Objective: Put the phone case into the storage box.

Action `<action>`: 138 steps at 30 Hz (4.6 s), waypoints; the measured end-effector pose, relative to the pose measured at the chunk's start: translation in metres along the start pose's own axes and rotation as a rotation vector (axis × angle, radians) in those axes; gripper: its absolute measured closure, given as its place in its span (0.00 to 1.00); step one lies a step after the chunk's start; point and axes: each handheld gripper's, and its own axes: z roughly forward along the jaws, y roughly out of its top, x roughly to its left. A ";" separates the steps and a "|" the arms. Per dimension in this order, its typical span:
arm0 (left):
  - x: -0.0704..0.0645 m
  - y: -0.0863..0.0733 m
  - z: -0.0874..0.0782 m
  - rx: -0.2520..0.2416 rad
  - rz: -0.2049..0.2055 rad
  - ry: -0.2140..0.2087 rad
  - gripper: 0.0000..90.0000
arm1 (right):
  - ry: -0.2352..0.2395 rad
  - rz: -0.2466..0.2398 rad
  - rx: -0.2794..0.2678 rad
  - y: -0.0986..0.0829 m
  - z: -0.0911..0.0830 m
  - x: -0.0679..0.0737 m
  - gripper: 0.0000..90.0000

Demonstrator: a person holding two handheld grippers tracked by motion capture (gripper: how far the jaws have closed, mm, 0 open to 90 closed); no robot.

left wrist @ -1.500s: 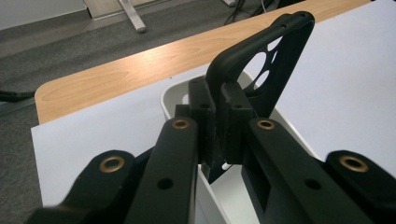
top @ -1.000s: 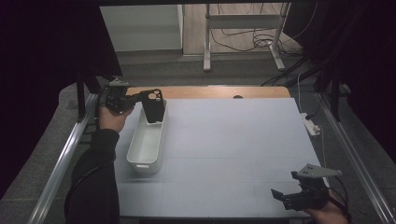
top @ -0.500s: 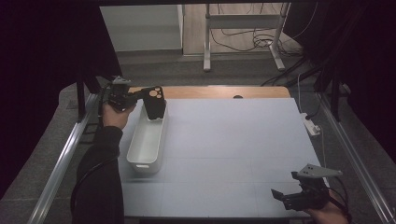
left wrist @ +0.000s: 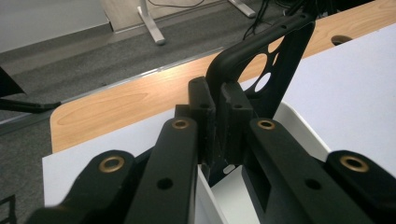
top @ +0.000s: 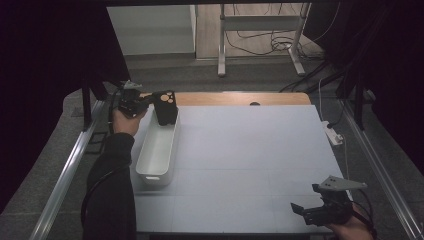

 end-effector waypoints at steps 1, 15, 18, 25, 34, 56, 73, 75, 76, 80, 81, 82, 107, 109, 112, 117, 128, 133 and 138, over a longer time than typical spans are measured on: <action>0.000 0.000 0.001 -0.003 0.000 0.001 0.94 | 0.000 0.000 0.000 0.000 0.000 0.000 0.00; 0.004 -0.005 0.008 -0.025 -0.021 -0.002 0.94 | 0.001 0.000 0.001 0.000 0.000 0.000 0.00; 0.005 -0.005 0.009 -0.023 -0.023 0.003 0.93 | 0.002 0.000 0.002 0.000 0.000 0.000 0.00; 0.006 -0.005 0.010 -0.022 -0.035 0.016 0.90 | 0.003 -0.001 0.002 0.000 0.000 0.000 0.00; 0.006 -0.006 0.013 -0.019 -0.041 0.028 0.88 | 0.003 -0.001 0.001 0.000 0.000 0.000 0.00; 0.007 -0.009 0.009 0.008 -0.074 0.002 0.63 | 0.001 -0.002 -0.001 0.000 0.000 0.000 0.00; 0.010 -0.014 -0.001 0.067 -0.095 -0.023 0.38 | 0.001 -0.001 -0.001 0.000 0.000 0.000 0.00; 0.011 -0.015 -0.003 0.064 -0.103 -0.031 0.36 | 0.001 -0.001 0.000 0.000 0.000 0.000 0.00; 0.010 -0.016 -0.004 0.065 -0.106 -0.031 0.35 | 0.001 -0.001 -0.001 0.000 0.000 0.000 0.00; 0.009 -0.019 -0.006 0.069 -0.097 -0.038 0.29 | 0.003 -0.002 0.000 0.000 0.000 0.000 0.00; 0.009 -0.020 -0.006 0.070 -0.097 -0.043 0.28 | 0.003 -0.002 0.000 0.000 0.000 0.000 0.00; 0.009 -0.020 -0.006 0.070 -0.097 -0.043 0.27 | 0.002 -0.003 0.001 0.000 -0.001 0.000 0.00; -0.013 -0.035 -0.029 0.058 -0.068 -0.123 0.02 | 0.002 -0.004 0.004 0.000 0.000 0.001 0.00; -0.015 -0.036 -0.031 0.058 -0.062 -0.127 0.01 | 0.003 -0.002 0.002 0.000 0.000 0.000 0.00; -0.019 -0.037 -0.034 0.056 -0.047 -0.124 0.00 | 0.002 -0.002 0.002 0.000 0.000 0.000 0.00; -0.026 -0.038 -0.038 0.043 -0.033 -0.129 0.00 | 0.002 -0.003 0.002 0.000 0.000 0.000 0.00; -0.039 -0.047 -0.048 0.029 -0.010 -0.139 0.00 | 0.001 -0.004 0.004 0.000 0.000 0.001 0.00; -0.043 -0.051 -0.052 0.017 -0.002 -0.141 0.00 | 0.001 -0.003 0.004 0.000 0.000 0.001 0.00; -0.046 -0.054 -0.056 0.017 0.011 -0.147 0.00 | 0.000 -0.004 0.004 0.000 0.000 0.001 0.00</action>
